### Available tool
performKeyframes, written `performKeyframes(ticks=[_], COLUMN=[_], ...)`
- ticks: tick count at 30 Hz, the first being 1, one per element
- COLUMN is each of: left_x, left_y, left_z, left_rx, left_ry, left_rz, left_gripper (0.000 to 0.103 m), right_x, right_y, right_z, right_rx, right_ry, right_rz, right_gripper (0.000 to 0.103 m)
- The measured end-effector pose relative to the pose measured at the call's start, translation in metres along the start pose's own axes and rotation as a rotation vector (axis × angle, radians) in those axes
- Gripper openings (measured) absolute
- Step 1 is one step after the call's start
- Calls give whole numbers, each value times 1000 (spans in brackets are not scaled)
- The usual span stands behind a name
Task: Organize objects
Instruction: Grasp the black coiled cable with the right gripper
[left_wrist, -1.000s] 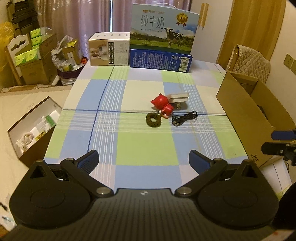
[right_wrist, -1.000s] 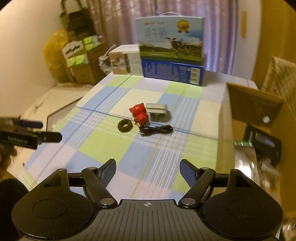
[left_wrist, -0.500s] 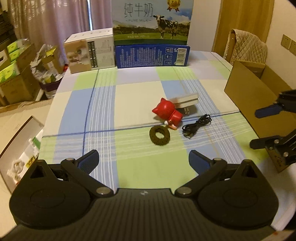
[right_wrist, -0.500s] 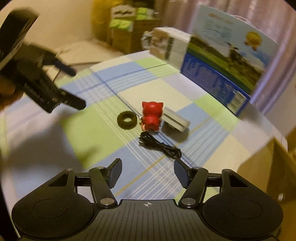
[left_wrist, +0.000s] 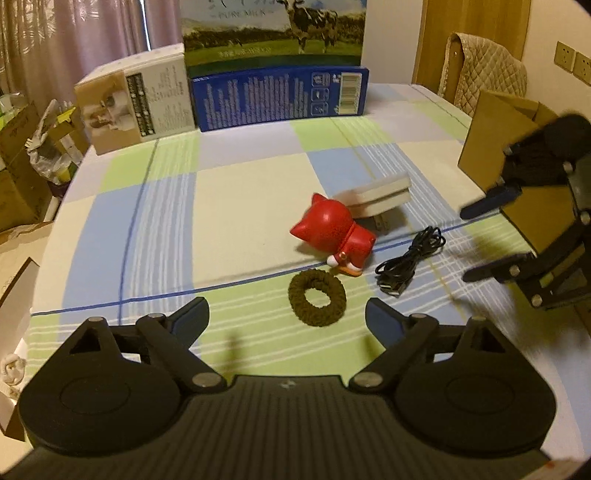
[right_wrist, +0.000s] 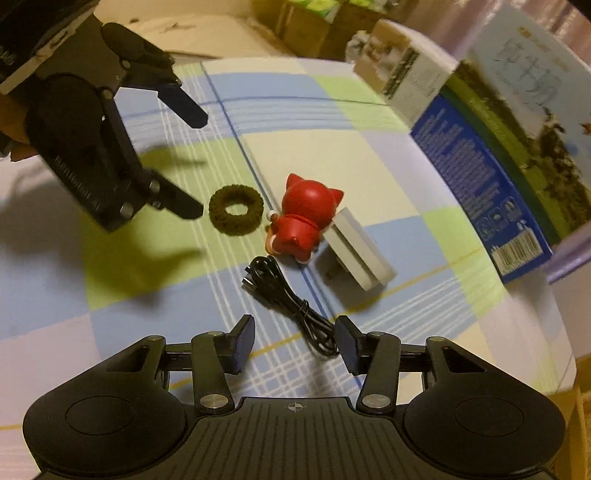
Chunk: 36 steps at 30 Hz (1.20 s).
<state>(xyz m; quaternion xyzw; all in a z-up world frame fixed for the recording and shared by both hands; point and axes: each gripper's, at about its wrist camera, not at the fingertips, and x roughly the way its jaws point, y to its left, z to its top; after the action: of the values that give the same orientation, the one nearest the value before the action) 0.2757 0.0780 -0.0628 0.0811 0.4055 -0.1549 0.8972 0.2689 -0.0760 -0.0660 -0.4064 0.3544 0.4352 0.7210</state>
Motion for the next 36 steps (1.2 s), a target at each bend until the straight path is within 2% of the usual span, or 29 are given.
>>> performKeyframes(ticks=[6,12,13,16,17,20,25,27,30,36], left_x=[14,21,22,23,24,25,31,33,37,46], left_y=[-4,1,2,3,4,5,0,-4,-9,-18], left_z=[-3,-3,-3,-1,-1,-1,-2,-2,0,1], left_rx=[45,34,34,42,44,46,66,77,86,100], left_ry=[9,4,1,-11,-13,-18,-6,-4,-6,-5], left_rz=[-11,-26,-28,-33,-34,-41,-51,-51,-52,-47], left_gripper=[88,85,84,84,83,81,75,72,68,55], right_x=[29,46,47,48,46,42,26,19,10,6], right_y=[-5,-16,-17,-20,-19,-19,-29,-26,-18,0], right_z=[10,19,21,25,26,24,-3,-14,-26,-35], right_rx=[-86,-71,-51,56,79,215,605,699,768,765], right_ry=[68,84,86,120,128,143,87,64,28,-63], right_rz=[40,78,85,75,64,59,90,71,36,-19], right_gripper=[41,35,31,27,20,10,10,10,10,10])
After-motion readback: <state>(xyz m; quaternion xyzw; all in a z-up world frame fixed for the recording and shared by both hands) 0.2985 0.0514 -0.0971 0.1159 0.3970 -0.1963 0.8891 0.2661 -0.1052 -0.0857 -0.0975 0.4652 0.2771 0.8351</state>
